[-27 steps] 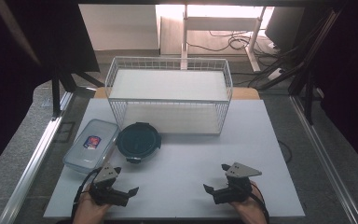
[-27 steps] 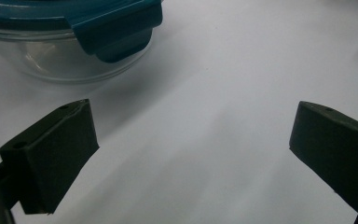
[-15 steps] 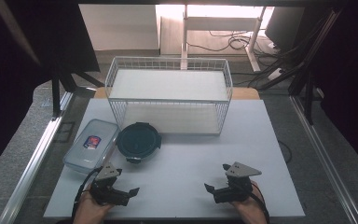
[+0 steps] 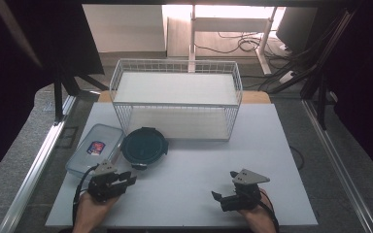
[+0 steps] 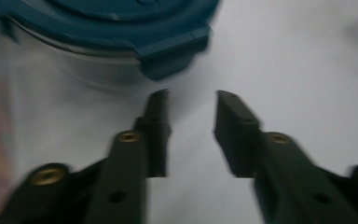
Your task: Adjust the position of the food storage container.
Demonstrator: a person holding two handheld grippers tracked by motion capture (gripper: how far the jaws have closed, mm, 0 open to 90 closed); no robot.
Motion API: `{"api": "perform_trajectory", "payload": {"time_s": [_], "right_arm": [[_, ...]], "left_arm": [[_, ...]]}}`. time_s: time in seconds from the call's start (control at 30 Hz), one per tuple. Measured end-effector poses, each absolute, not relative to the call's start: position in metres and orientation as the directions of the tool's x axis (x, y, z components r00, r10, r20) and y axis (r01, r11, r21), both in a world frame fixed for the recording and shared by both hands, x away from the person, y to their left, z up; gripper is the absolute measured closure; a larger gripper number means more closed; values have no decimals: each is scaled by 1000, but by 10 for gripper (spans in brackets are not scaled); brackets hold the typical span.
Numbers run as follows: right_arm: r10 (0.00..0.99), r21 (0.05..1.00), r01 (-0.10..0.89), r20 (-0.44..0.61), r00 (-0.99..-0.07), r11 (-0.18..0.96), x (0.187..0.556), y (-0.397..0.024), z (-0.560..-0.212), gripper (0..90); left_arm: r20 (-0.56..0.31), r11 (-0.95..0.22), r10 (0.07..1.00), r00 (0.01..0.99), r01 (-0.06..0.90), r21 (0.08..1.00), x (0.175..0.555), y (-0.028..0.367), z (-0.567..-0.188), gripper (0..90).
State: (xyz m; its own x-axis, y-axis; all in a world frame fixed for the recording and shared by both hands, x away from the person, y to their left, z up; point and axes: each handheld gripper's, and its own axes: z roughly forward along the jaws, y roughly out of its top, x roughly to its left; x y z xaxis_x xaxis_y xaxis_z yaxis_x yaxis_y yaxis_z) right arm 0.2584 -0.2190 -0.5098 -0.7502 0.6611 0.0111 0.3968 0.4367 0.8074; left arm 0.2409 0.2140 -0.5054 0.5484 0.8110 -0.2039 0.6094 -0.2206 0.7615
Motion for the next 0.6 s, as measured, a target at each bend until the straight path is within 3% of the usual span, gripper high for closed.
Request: {"api": "perform_trajectory", "payload": {"time_s": [0.13, 0.6], "right_arm": [[653, 797, 405, 18, -757, 449, 259, -217, -512, 42], [638, 782, 403, 8, -770, 476, 259, -214, -514, 54]], "left_arm": [[-224, -182, 828, 514, 625, 759, 255, 219, -502, 899], [-82, -167, 930, 358, 613, 772, 305, 233, -480, 900]]}}
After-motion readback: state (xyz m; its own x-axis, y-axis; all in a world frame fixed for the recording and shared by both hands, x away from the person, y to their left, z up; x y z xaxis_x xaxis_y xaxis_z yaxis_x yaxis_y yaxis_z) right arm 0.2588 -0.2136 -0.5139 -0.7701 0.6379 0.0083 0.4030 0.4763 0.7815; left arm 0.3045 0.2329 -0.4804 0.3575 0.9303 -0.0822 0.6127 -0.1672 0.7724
